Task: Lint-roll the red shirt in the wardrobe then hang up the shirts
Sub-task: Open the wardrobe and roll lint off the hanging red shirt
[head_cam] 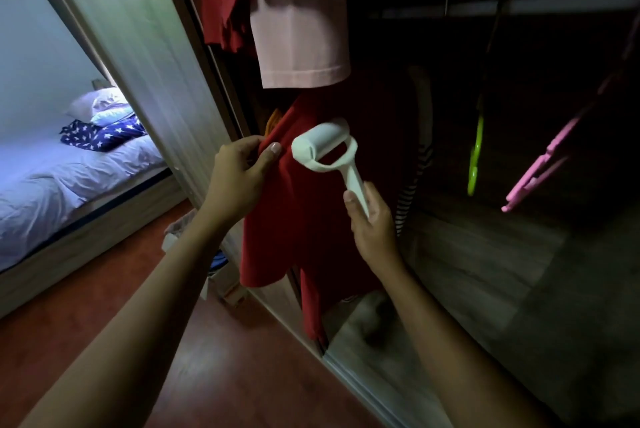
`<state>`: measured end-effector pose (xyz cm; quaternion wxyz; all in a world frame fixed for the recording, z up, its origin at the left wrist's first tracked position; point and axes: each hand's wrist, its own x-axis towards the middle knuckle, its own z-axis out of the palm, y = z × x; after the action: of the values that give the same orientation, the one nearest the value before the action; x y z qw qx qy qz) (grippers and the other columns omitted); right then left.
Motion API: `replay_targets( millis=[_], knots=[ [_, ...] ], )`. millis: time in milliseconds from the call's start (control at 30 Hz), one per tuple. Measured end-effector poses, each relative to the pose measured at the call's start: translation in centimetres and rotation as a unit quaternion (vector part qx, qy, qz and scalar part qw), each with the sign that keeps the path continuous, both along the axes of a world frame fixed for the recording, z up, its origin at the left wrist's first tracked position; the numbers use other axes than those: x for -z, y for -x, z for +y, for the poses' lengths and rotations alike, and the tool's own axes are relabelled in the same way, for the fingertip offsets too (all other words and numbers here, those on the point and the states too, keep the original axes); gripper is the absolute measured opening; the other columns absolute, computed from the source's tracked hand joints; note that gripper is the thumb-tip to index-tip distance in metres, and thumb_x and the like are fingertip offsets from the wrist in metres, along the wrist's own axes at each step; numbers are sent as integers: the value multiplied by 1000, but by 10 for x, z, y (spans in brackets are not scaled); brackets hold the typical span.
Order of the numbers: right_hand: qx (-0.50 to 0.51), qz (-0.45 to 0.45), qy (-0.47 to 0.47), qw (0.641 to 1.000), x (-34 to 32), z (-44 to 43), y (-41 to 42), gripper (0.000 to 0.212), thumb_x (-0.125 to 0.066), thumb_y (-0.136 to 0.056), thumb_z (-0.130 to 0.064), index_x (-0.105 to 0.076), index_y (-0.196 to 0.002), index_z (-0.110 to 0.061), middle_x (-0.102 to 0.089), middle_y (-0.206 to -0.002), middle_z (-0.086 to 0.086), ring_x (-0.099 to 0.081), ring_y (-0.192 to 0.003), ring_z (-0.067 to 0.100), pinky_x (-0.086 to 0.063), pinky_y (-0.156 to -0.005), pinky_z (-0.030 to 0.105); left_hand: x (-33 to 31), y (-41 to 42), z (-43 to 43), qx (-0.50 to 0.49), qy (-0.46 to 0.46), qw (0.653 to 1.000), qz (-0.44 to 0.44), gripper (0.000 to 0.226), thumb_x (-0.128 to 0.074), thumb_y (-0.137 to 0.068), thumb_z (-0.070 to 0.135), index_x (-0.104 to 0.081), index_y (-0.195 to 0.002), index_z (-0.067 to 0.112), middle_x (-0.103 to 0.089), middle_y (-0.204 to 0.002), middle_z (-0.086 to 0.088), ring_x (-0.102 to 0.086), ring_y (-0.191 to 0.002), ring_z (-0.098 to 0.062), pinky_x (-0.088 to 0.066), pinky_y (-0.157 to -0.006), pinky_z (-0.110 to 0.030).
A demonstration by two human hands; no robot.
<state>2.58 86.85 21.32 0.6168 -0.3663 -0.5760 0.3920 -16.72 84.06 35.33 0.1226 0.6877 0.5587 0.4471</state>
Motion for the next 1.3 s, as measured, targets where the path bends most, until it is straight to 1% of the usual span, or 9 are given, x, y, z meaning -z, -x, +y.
replay_targets(
  millis=[100,267,433,633,767,900,1000,1100,1300],
  knots=[
    [-8,-17,38,999,31,-9,5,10,-56,-101,-30,-55,-102,-20,-50,-74,-21,-49,-70,-6,-41,-72,17,-1,0,0,-6,-2,1000,3,26,-55,-103,28,-72,-103,8,-74,-87,-8,-73,-76,-26,-60,-72,-51],
    [-32,-67,141,987,110,-34,5,6,-55,-102,-29,-60,-100,-26,-55,-70,-22,-53,-63,-3,-42,-63,16,-2,-2,-1,7,3,1000,-3,23,-54,-102,28,-71,-104,12,-73,-89,-6,-73,-78,-20,-61,-71,-40],
    [-37,-176,266,947,190,-49,15,31,-53,-101,-41,-59,-126,-25,-67,-105,-10,-64,-101,9,-50,-89,29,-1,-5,-3,21,7,1000,-6,16,-53,-103,28,-67,-101,21,-72,-89,-1,-72,-79,-15,-59,-71,-29],
    [-68,-293,352,887,235,-42,22,43,-56,-96,-43,-57,-134,-23,-65,-126,2,-62,-113,21,-49,-96,33,-3,-6,-6,24,-1,1000,-5,18,-53,-103,29,-68,-99,20,-72,-89,-6,-72,-80,-23,-60,-73,-40],
    [-34,-258,375,890,234,-27,20,37,-54,-97,-32,-59,-132,-24,-65,-124,2,-63,-117,24,-50,-100,34,-4,-4,-3,16,-7,1000,-11,19,-55,-103,29,-70,-99,19,-72,-86,-2,-71,-77,-19,-57,-69,-34],
    [47,-182,308,933,197,-9,13,19,-55,-101,-31,-65,-115,-22,-68,-97,-2,-67,-93,18,-50,-75,21,-4,1,0,10,-5,1000,0,21,-54,-103,30,-71,-102,16,-72,-87,-3,-71,-77,-18,-58,-69,-34],
    [59,-127,235,962,147,1,4,12,-55,-102,-28,-61,-98,-18,-54,-73,-5,-52,-62,9,-40,-53,15,0,4,4,10,-2,1000,5,23,-54,-103,30,-71,-102,14,-71,-87,-2,-71,-76,-18,-58,-69,-34],
    [67,-90,160,981,102,9,-4,17,-53,-102,-34,-58,-92,-20,-48,-68,-7,-44,-53,1,-37,-51,19,4,4,7,7,4,1000,1,22,-54,-103,30,-70,-101,16,-70,-85,1,-70,-75,-14,-55,-68,-30],
    [103,-14,58,993,11,36,-20,25,-53,-102,-35,-58,-96,-11,-48,-73,-2,-46,-60,5,-40,-54,18,9,-1,7,11,14,1000,-12,26,-54,-103,30,-71,-99,10,-72,-85,-8,-71,-75,-25,-59,-69,-41]
  ],
)
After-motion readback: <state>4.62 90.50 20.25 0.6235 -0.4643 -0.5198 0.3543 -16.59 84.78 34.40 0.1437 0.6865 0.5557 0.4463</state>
